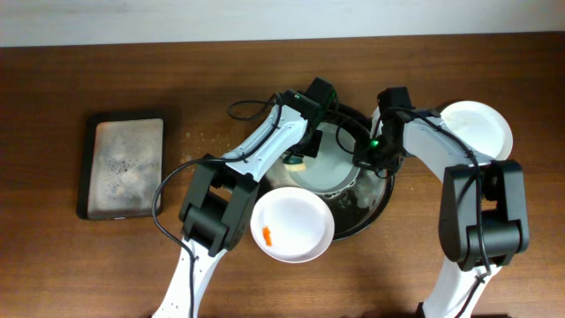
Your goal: Clean dirty plates on tray and stack at the side
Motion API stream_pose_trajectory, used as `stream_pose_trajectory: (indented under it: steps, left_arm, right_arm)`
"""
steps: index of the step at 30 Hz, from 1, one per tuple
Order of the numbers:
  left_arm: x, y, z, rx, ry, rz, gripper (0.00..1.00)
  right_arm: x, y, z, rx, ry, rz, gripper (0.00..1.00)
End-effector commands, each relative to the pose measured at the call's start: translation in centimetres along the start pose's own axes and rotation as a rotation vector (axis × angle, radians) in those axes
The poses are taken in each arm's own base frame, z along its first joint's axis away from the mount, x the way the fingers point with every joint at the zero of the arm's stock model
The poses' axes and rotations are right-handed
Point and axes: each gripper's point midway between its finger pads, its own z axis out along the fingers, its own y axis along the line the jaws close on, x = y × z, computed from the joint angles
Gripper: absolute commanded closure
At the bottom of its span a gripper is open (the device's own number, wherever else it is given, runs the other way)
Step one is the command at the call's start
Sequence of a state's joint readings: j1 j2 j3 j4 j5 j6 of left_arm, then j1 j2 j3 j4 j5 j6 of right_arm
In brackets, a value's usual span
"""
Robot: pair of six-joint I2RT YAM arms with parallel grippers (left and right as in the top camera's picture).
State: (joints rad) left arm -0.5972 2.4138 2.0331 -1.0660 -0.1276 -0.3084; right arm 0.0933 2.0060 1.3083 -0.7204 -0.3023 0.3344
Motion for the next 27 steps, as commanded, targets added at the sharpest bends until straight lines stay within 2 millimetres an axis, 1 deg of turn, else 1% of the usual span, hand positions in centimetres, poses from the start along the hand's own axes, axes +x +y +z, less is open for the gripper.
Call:
stream_pose_trajectory:
  steps: [1, 2, 4, 5, 7, 8, 10, 11, 14, 15, 17, 19, 23, 26, 27]
  left_arm:
    - [-1.2, 5.2, 0.3, -0.155, 0.01, -0.039, 1.0]
    - [-2.1, 4.8, -0.9, -0.119, -0.008, -0.049, 1.0]
    - [-3.2, 3.3, -2.5, -0.024, -0.032, -0.055, 1.0]
    - [-3.4, 2.3, -3.0, 0.034, -0.032, -0.053, 1.0]
    - [-3.0, -0.1, -3.4, 0.175, -0.001, -0.051, 1.0]
    - [-2.4, -1.5, -3.3, 0.251, 0.032, -0.049, 1.0]
    - [-1.8, -2.7, -2.7, 0.303, 0.068, -0.044, 1.0]
    - [-1.2, -3.3, -1.7, 0.305, 0.095, -0.041, 1.0]
    - [0.0, -4.7, 0.5, 0.325, 0.15, -0.027, 1.0]
    - [0.5, -5.1, 1.6, 0.319, 0.169, -0.021, 1.0]
    - [1.1, -4.6, 3.1, 0.272, 0.194, -0.017, 1.0]
    - [1.2, -2.8, 3.5, 0.178, 0.188, -0.015, 1.0]
    - [1.5, 2.1, 3.5, -0.087, 0.181, 0.008, 1.0]
    - [1.4, 4.4, 3.2, -0.218, 0.168, 0.027, 1.0]
    - [1.3, 4.4, 3.2, -0.221, 0.165, 0.027, 1.0]
  right_arm:
    - [0.7, -1.9, 0.8, 0.064, 0.023, 0.041, 0.96]
    - [0.8, -1.9, 0.8, 0.066, 0.026, 0.042, 0.96]
    - [1.0, -1.9, 0.8, 0.069, 0.032, 0.047, 0.96]
    - [1.0, -1.9, 0.8, 0.068, 0.032, 0.047, 0.96]
    - [1.0, -2.0, 0.8, 0.068, 0.032, 0.048, 0.96]
    - [1.0, -2.0, 0.8, 0.069, 0.035, 0.048, 0.96]
    - [1.0, -2.0, 0.8, 0.069, 0.035, 0.048, 0.96]
    - [1.0, -2.0, 0.8, 0.069, 0.035, 0.048, 0.96]
    - [1.0, -2.0, 0.8, 0.069, 0.035, 0.048, 0.96]
    - [1.0, -2.0, 0.8, 0.069, 0.035, 0.048, 0.96]
    - [1.1, -2.0, 0.8, 0.069, 0.035, 0.048, 0.96]
    - [1.1, -2.0, 0.8, 0.068, 0.035, 0.049, 0.96]
    - [1.0, -2.0, 0.8, 0.069, 0.035, 0.054, 0.96]
    - [1.0, -2.0, 0.8, 0.069, 0.034, 0.067, 0.96]
    - [1.0, -2.0, 0.8, 0.069, 0.034, 0.067, 0.96]
